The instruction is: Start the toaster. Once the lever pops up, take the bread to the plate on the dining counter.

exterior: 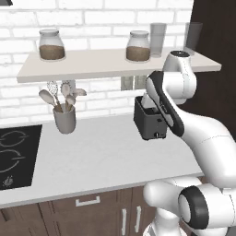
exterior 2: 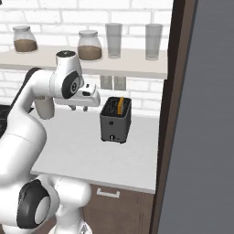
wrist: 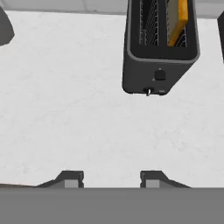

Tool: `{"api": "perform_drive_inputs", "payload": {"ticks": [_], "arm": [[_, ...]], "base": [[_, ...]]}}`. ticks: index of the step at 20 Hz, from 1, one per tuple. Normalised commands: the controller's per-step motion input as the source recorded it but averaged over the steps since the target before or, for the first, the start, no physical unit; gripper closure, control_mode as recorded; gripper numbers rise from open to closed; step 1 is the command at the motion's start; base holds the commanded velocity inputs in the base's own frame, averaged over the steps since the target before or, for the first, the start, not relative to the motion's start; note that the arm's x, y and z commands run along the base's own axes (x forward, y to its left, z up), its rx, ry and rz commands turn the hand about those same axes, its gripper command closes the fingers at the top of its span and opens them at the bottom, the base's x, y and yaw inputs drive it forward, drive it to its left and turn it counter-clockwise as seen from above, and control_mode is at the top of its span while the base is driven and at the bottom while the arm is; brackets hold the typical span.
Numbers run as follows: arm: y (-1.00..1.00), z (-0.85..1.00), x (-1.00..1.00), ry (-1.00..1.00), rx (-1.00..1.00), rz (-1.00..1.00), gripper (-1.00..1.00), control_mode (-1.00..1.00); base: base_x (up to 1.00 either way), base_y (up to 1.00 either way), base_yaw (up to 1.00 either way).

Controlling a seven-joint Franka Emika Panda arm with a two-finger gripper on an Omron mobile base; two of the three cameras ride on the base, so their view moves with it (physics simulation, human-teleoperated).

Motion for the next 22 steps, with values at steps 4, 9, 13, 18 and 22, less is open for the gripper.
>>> {"api": "perform_drive_inputs", "payload": {"ticks": [4,9,13,18,22], "arm": [[-0.26,-0.01,0.0,-0.01,0.0,0.0,-1.0,-1.0],[-0.5,-0.05,0.01,-0.01,0.01,0.0,-1.0,-1.0],[-0.36,-0.09,0.11,-0.02,0.0,0.0,-1.0,-1.0],[-0.24,-0.26,0.19,-0.05,0.0,0.0,-1.0,-1.0],[-0.23,-0.51,0.06,-0.09,0.0,0.0,-1.0,-1.0]], "base": [[0.0,0.0,0.0],[0.0,0.0,0.0],[0.0,0.0,0.0],[0.0,0.0,0.0],[0.0,0.0,0.0]]}}
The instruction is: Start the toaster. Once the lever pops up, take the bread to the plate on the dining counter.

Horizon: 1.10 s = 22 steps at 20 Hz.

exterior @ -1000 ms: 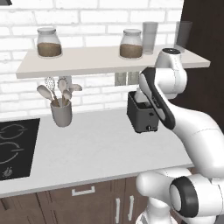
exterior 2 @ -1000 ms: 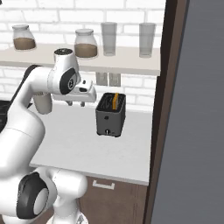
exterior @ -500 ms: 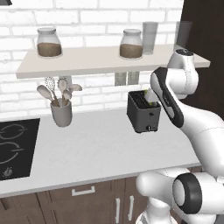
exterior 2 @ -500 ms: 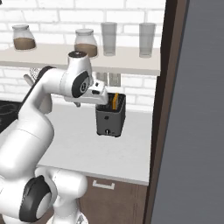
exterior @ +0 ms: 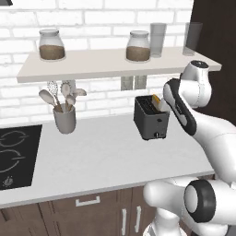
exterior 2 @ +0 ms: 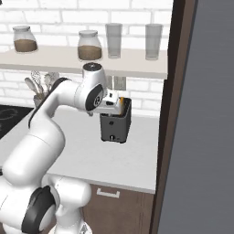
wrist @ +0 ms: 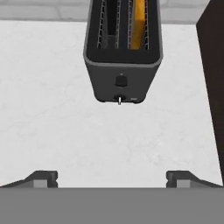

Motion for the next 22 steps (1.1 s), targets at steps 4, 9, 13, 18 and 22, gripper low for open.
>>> {"api": "perform_drive_inputs", "payload": {"ticks": [4,9,13,18,22], "arm": [[-0.26,-0.53,0.0,-0.13,0.0,0.0,-1.0,-1.0],[-0.14,-0.51,0.02,-0.12,0.0,0.0,-1.0,-1.0],[-0.16,-0.32,0.1,-0.11,0.0,0.0,-1.0,-1.0],[-0.12,-0.13,0.27,-0.06,0.0,0.0,-1.0,-1.0],[-0.08,-0.06,0.35,0.0,0.0,0.0,-1.0,-1.0]], "base": [[0.0,0.0,0.0],[0.0,0.0,0.0],[0.0,0.0,0.0],[0.0,0.0,0.0],[0.0,0.0,0.0]]}}
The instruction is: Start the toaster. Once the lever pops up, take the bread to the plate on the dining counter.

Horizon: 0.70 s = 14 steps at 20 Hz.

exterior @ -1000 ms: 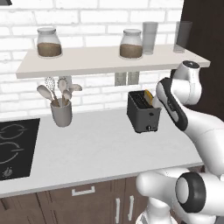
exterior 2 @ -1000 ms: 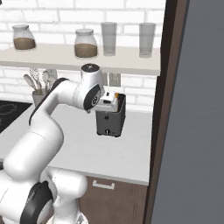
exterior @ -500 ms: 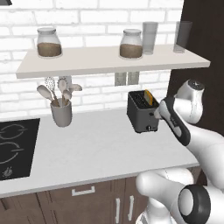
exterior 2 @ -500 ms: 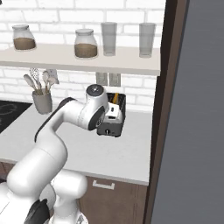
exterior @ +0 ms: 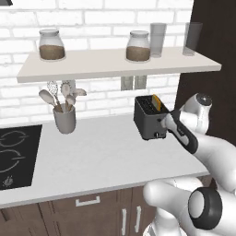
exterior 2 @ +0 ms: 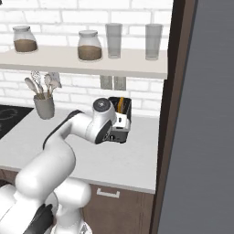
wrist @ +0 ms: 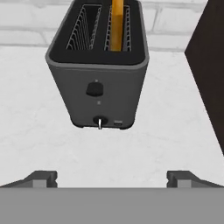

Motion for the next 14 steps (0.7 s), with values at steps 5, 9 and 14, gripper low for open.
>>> {"api": "perform_drive_inputs", "payload": {"ticks": [5,9,14], "arm": [[0.0,-0.05,0.39,0.0,0.0,0.0,-1.0,-1.0],[0.0,0.0,0.42,0.0,0.0,0.0,-1.0,-1.0],[0.0,0.0,0.39,0.0,0.0,0.0,-1.0,-1.0]], "base": [[0.0,0.0,0.0],[0.0,0.0,0.0],[0.0,0.0,0.0]]}}
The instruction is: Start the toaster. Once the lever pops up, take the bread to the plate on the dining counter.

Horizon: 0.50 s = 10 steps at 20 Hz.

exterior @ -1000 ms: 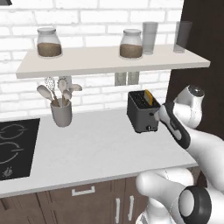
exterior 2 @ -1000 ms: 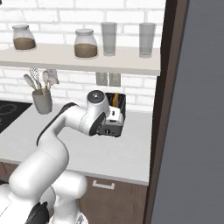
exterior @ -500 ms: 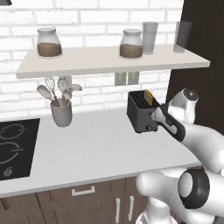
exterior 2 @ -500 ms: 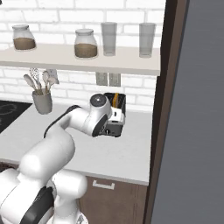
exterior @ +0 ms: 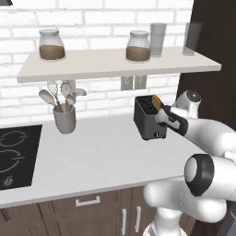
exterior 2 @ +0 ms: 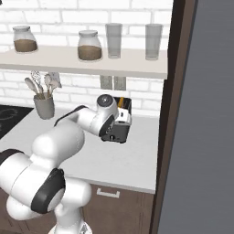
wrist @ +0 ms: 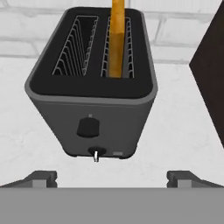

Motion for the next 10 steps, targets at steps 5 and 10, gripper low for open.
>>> {"api": "perform_drive_inputs", "payload": {"ticks": [5,10], "arm": [[0.0,-0.05,0.31,0.0,0.0,0.0,-1.0,-1.0],[0.0,-0.11,0.23,0.0,0.0,0.0,-1.0,-1.0]], "base": [[0.0,0.0,0.0],[0.0,0.0,0.0]]}}
